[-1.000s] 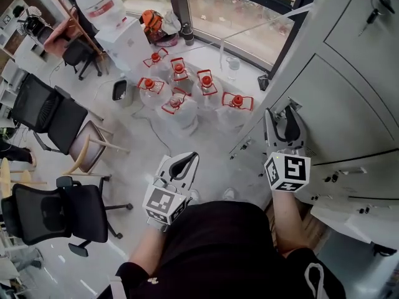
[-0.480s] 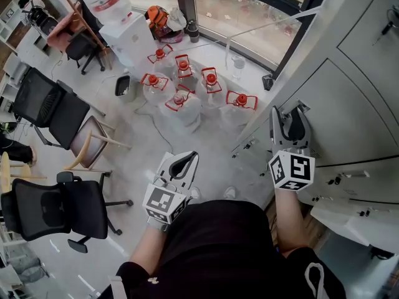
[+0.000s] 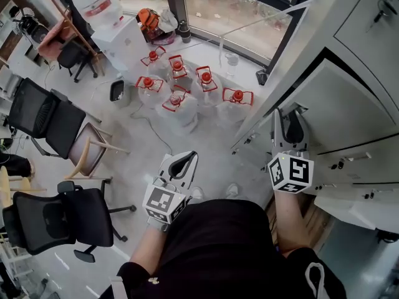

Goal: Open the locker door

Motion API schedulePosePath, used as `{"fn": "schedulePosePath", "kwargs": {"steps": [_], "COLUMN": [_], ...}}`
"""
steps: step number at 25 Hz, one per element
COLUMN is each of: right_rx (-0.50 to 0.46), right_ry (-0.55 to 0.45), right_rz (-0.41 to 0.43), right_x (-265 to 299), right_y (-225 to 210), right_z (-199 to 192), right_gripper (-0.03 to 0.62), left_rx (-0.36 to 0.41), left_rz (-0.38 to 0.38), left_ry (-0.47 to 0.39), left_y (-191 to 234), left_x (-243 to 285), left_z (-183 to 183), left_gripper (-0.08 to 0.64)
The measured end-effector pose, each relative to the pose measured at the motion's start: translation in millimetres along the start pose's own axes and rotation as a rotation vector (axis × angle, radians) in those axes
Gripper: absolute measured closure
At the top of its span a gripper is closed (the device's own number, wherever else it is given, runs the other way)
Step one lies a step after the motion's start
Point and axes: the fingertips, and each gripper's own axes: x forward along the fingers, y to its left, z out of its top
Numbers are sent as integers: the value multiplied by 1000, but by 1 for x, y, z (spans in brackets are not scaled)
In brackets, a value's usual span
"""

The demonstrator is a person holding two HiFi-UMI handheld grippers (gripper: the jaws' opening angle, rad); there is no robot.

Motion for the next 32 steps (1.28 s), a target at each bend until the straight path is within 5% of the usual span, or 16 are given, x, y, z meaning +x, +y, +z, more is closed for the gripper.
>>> {"fn": "schedulePosePath", "kwargs": {"steps": [14,32], "right_rx": [3,-8], "right_ry": [-14,-21], "right_rz": [-167,-85], "right_x": [-82,-185], "right_y": [17,11], "right_z": [-1,3], "right_gripper": [476,446], "left_rx": [56,123], "left_rz": [-219,-484], "left_ry": [25,69], "left_y": [-7,-119], "left_x": [-23,0], "left_z": [-19,-29], "left_gripper": [534,534]}}
